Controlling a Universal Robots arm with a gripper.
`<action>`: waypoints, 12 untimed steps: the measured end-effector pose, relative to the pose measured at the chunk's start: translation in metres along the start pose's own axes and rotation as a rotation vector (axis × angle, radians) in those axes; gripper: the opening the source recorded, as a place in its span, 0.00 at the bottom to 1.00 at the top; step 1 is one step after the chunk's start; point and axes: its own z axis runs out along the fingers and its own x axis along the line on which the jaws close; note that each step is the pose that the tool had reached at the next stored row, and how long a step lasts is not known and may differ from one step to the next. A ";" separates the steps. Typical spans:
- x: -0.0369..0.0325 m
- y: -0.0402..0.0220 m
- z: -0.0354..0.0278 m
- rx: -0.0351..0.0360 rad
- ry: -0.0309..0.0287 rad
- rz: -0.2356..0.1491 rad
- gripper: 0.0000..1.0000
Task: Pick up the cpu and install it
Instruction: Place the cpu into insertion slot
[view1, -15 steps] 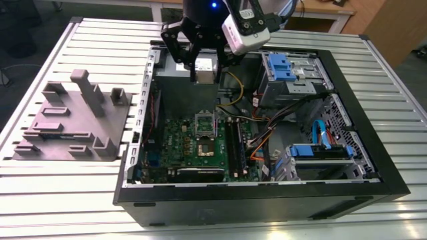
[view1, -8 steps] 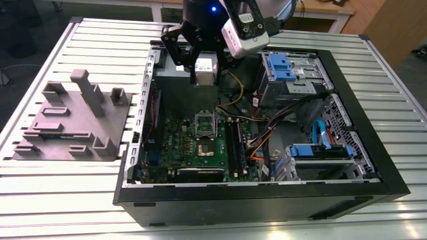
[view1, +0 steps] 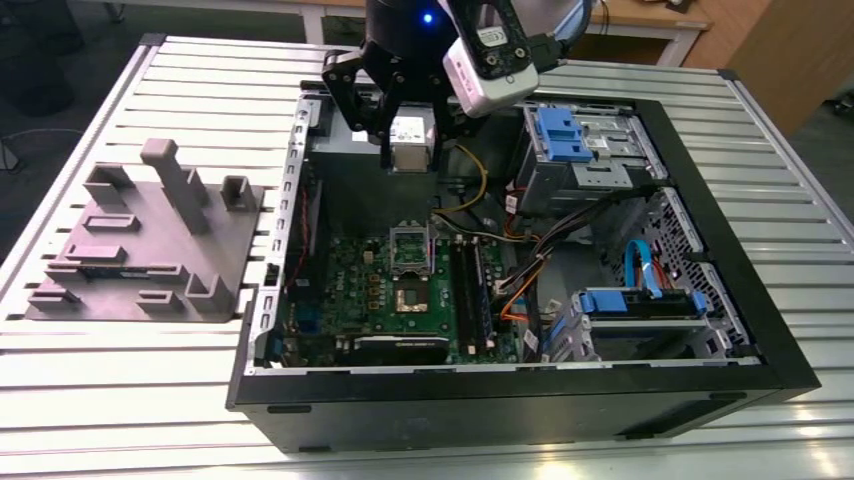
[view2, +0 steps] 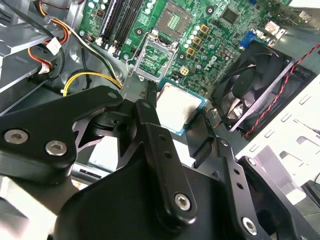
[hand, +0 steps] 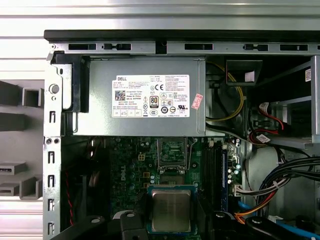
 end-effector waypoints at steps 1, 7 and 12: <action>0.0000 0.0000 0.0000 0.0000 0.0000 0.000 0.47; -0.0006 -0.0059 0.0052 -0.0001 -0.0001 0.001 0.47; -0.0038 -0.0062 0.0141 -0.0001 -0.0001 0.001 0.47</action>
